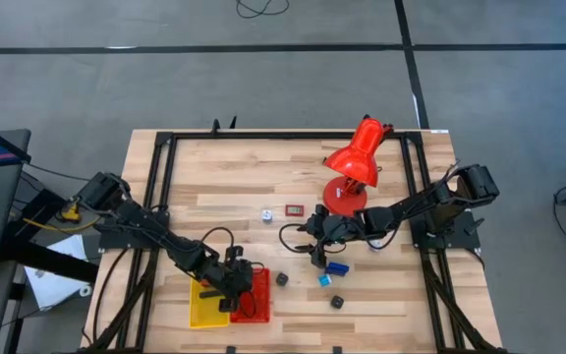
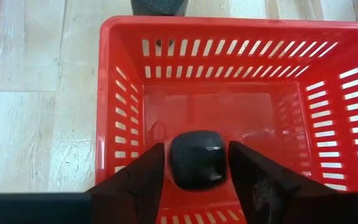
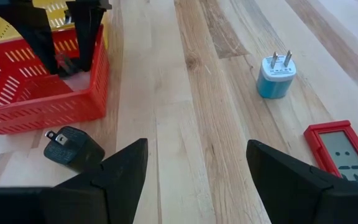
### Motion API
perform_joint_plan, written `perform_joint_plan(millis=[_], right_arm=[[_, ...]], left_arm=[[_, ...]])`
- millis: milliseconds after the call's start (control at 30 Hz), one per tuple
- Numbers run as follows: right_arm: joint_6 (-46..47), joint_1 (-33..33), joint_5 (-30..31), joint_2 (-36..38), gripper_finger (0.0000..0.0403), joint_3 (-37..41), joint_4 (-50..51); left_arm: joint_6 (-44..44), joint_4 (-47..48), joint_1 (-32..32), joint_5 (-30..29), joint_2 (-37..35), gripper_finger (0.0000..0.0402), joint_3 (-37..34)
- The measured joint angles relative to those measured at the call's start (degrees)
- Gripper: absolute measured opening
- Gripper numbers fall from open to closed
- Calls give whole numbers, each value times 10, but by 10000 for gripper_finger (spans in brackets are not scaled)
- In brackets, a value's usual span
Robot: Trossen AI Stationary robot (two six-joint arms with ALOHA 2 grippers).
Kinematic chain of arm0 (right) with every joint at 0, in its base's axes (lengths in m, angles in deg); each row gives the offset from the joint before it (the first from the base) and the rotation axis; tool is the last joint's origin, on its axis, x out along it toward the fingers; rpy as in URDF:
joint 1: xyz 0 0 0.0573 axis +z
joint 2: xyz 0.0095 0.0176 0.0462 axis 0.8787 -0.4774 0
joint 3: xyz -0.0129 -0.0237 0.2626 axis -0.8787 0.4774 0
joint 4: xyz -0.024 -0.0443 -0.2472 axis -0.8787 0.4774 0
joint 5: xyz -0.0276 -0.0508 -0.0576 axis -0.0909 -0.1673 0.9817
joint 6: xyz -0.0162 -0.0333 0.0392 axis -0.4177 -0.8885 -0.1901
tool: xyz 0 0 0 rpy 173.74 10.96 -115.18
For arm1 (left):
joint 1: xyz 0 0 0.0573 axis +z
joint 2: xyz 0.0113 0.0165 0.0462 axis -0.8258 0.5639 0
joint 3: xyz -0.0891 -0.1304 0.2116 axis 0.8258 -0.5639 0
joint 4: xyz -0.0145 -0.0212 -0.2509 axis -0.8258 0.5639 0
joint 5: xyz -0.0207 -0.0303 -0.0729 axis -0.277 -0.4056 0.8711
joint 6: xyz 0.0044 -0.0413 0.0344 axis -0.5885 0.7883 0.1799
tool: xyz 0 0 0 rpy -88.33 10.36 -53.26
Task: Pick & Place Office items
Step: Put the black charger adapter into the red bin, then put the top light blue charger adapter into the red bin
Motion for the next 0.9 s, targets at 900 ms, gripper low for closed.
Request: perform_joint_plan(millis=[900], right_arm=[[-6,1,0,0,265,0,35]], left_arm=[[-192,9,228,-38,-147,325,0]])
